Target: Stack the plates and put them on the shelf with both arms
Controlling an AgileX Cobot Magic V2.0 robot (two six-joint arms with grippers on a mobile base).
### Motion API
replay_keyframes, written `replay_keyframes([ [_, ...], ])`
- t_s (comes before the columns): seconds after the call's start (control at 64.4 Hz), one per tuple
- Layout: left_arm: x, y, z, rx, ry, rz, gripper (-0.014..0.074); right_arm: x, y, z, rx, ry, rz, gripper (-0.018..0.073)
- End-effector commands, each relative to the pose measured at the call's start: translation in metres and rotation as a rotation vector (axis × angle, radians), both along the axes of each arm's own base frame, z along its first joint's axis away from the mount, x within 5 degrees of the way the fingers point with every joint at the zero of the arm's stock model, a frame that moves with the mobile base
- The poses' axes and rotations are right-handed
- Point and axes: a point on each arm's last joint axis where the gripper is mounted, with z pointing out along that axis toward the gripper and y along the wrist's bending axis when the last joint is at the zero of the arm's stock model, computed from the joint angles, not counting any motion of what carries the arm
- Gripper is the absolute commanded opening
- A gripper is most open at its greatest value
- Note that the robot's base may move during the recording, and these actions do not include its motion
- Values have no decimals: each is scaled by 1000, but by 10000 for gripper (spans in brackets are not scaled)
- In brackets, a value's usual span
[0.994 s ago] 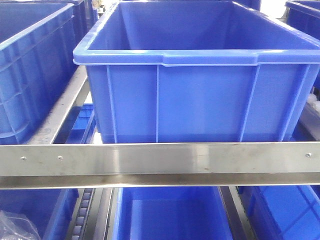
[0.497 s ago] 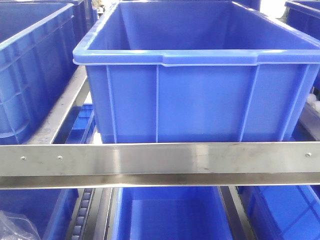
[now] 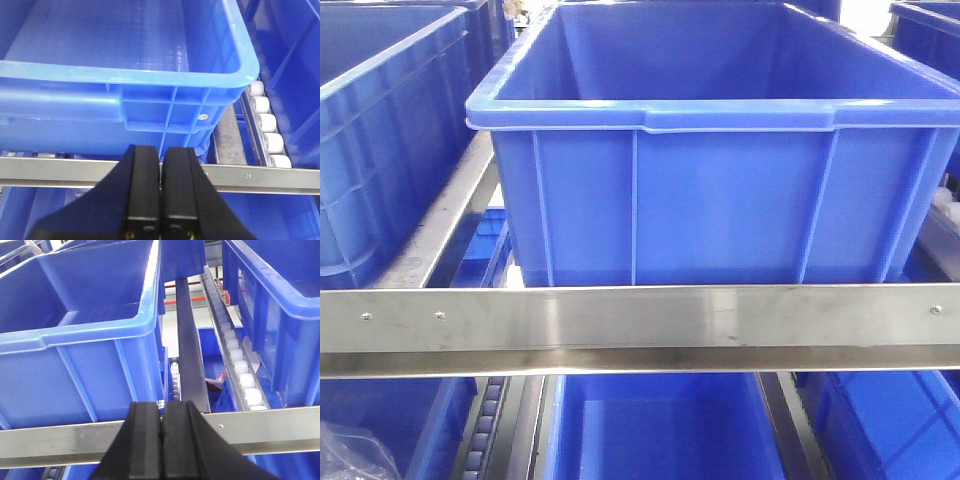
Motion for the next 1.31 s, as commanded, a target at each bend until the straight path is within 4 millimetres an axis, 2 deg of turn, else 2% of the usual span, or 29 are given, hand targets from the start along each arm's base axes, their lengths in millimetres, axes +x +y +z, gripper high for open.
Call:
replay_keyframes([
  [0.0,4,-1,16,-19,-107,-3,85,-2,-1,8,-1,-99,-17,18],
  [0.497,4,-1,16,-19,-107,-3,85,-2,-1,8,-1,-99,-17,18],
  [0.668,-5,-2,23,5,-169,-25,85,-2,-1,8,-1,-99,-17,18],
  [0.761,-20,0,23,38,-241,-30,85,-2,-1,8,-1,-99,-17,18],
  [0.855,-35,1,13,41,-303,-31,85,-2,-1,8,-1,-99,-17,18],
  [0.994,-54,3,-12,37,-368,-30,85,-2,-1,8,-1,-99,-17,18],
  [1.181,-62,3,-48,32,-389,-31,85,-2,-1,8,-1,-99,-17,18],
  [1.29,-65,4,-53,28,-373,-28,85,-2,-1,8,-1,-98,-16,18],
])
